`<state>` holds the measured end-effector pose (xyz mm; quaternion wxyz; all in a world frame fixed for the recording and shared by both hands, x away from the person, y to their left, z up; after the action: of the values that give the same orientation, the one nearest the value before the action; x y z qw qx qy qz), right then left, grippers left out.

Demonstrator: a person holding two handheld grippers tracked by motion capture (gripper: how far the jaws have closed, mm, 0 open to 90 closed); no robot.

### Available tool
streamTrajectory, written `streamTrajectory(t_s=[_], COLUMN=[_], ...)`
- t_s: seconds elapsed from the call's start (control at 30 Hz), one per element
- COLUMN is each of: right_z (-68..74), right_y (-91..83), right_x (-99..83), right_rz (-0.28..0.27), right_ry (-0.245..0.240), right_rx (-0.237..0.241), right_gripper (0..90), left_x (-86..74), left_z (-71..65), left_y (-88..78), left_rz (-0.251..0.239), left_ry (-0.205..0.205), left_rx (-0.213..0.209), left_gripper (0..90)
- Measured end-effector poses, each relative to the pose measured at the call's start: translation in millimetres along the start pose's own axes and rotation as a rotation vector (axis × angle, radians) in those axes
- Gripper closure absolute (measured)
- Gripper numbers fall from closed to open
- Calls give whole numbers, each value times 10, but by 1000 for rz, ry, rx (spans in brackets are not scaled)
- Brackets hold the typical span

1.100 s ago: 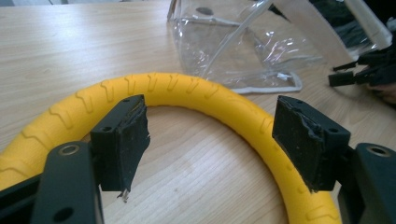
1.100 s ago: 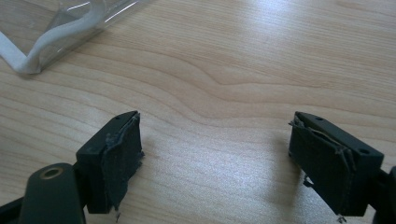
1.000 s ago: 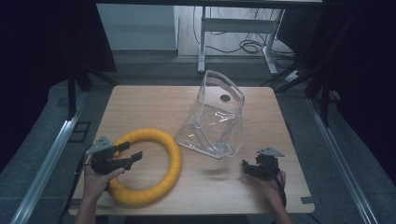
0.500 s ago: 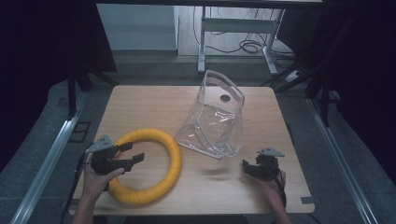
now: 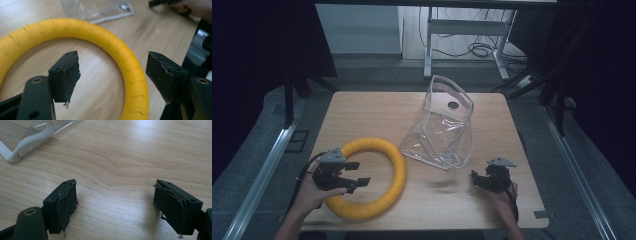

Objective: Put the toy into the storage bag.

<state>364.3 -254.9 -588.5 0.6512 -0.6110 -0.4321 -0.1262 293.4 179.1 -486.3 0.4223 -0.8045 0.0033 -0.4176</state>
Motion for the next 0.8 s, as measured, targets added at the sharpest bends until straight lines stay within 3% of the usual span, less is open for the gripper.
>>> streamTrajectory(t_s=[0.13, 0.2, 0.43, 0.63, 0.8], right_z=[-1, -3, -6, -7, -7], right_y=[-1, -1, 0, 1, 1], right_x=[0, 0, 1, 2, 2], right_rz=[-2, -2, -3, -3, -4], right_ry=[1, 0, -1, -2, -2], right_rx=[-3, -3, -4, -4, -4], right_gripper=[198, 200, 201, 202, 202], left_x=[-50, -103, -141, -226, -286], left_z=[-63, -120, -209, -285, -299], left_y=[104, 177, 264, 404, 476], left_rz=[66, 132, 203, 308, 351], left_ry=[19, 34, 59, 84, 85], left_rx=[-6, 11, 11, 24, 36], left_gripper=[286, 293, 301, 303, 305])
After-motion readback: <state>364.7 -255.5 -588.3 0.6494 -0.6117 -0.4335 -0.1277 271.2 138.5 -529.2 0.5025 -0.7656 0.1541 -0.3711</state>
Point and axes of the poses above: each handheld gripper's, and its own axes: y roughly forward along the jaws, x roughly out of its top, z roughly to its left, the point moved 7 cm from there along y, roughly forward along the jaws, and after that the axes turned 9 degrees about -y, right-handed, at the moved point
